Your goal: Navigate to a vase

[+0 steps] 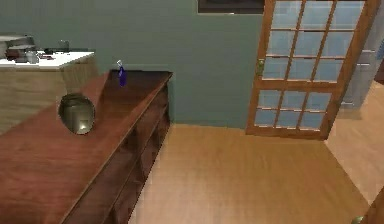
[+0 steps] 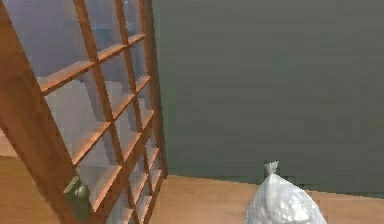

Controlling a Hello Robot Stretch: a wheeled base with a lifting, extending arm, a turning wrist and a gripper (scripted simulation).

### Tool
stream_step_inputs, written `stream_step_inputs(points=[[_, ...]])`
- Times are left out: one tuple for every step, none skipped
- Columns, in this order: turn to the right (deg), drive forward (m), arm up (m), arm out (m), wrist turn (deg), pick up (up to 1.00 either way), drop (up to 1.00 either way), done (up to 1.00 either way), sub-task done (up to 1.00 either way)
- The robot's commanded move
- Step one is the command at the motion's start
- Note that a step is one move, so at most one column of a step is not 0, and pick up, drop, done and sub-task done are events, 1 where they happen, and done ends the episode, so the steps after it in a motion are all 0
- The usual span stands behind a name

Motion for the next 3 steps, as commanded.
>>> stream_step_inputs(points=[[9.0, 0.0, 0.0, 0.0, 0.0, 0.0, 0.0, 0.0, 0.0], [0.0, 0.5, 0.0, 0.0, 0.0, 0.0, 0.0, 0.0, 0.0], [-45.0, 0.0, 0.0, 0.0, 0.0, 0.0, 0.0, 0.0, 0.0]])
